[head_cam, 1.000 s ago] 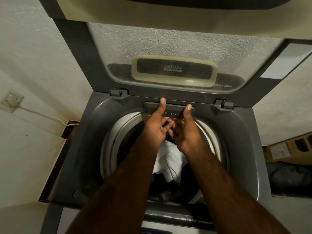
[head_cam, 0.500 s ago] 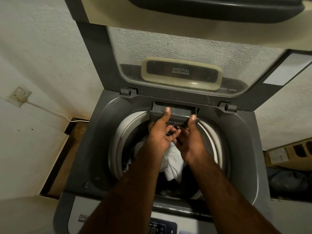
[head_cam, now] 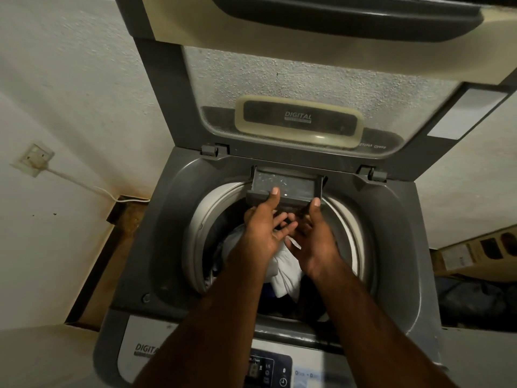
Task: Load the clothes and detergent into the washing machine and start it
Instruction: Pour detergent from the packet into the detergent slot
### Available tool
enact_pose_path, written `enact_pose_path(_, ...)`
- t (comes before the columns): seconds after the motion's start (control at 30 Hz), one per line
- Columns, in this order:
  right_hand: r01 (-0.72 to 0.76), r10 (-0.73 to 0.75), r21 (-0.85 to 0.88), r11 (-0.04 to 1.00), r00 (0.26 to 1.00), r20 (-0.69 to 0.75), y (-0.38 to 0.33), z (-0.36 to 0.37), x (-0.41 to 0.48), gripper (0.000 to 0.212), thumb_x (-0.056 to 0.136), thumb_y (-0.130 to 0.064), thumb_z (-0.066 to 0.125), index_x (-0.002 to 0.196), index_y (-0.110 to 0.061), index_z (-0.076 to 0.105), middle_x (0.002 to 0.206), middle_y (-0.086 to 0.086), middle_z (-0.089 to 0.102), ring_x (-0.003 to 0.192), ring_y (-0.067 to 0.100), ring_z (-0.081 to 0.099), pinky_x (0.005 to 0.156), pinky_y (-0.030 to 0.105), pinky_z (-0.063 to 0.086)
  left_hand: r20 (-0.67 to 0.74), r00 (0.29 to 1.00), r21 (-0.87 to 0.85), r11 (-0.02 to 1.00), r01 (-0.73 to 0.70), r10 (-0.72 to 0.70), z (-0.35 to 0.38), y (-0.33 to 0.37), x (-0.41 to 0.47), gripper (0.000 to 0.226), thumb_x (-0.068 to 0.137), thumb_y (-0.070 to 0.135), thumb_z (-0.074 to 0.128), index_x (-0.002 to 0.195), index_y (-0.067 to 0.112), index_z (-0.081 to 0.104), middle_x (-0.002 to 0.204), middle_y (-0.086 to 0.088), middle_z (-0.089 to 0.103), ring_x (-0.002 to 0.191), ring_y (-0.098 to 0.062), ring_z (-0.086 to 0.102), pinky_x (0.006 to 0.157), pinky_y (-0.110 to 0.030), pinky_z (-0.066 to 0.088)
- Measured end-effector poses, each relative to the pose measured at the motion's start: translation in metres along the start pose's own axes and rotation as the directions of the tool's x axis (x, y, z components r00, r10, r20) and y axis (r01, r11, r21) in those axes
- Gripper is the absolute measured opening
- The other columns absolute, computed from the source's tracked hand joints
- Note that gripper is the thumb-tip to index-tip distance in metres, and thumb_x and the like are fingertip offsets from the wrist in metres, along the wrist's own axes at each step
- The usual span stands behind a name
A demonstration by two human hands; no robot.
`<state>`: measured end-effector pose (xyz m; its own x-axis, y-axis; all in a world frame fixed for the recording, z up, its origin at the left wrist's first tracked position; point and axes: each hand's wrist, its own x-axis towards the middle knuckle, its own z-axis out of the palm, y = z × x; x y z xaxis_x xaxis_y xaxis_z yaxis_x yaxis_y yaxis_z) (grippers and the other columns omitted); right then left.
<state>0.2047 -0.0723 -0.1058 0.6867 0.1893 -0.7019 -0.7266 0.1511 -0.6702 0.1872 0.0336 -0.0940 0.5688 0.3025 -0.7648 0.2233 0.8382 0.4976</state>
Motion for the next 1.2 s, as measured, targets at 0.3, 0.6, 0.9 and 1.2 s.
enact_pose_path(0.3,-0.097,0.1,-0.097,0.991,0.995,0.028,-0.008,0.001,-0.034,0.031,0.101,-0.049,0.056,0.1,-0.022,0.071,0.11,0.002,0.079,0.098,0.02,0.069,0.083,0.036,0.049,0.055,0.998,0.452,0.892,-0.005,-0.023,-0.018,0.0,-0.023,0.021,0.094,0.007,0.058,0.113,0.005,0.067,0.099,-0.012,0.072,0.092,-0.019,0.068,0.089,-0.043,0.06)
enact_pose_path(0.6,0.054,-0.052,-0.07,0.996,0.998,0.025,-0.023,-0.036,-0.101,0.024,0.1,-0.039,0.056,0.117,-0.028,0.068,0.113,-0.004,0.08,0.099,0.018,0.072,0.079,0.035,0.05,0.305,0.951,0.617,0.771,-0.158,-0.05,-0.004,0.003,-0.091,0.031,0.093,0.009,0.064,0.123,0.009,0.059,0.115,-0.015,0.068,0.109,-0.021,0.065,0.075,-0.035,0.06)
enact_pose_path(0.9,0.344,-0.332,0.036,0.938,0.925,-0.182,-0.063,-0.149,-0.192,0.027,0.098,-0.032,0.061,0.122,-0.023,0.069,0.113,0.002,0.079,0.112,0.027,0.073,0.087,0.041,0.054,0.602,0.786,0.686,0.593,-0.421,-0.138,0.093,-0.069,-0.191,0.028,0.092,0.008,0.063,0.12,0.013,0.061,0.116,-0.014,0.07,0.1,-0.02,0.067,0.088,-0.043,0.058)
enact_pose_path(1.2,0.519,-0.452,0.035,0.854,0.774,-0.443,-0.074,-0.359,-0.3,0.027,0.098,-0.037,0.062,0.121,-0.025,0.071,0.107,-0.001,0.079,0.102,0.018,0.075,0.078,0.033,0.056,0.71,0.613,0.702,0.418,-0.576,-0.347,0.202,-0.262,-0.296,0.028,0.093,0.019,0.066,0.12,0.019,0.062,0.116,-0.006,0.069,0.104,-0.019,0.071,0.085,-0.038,0.062)
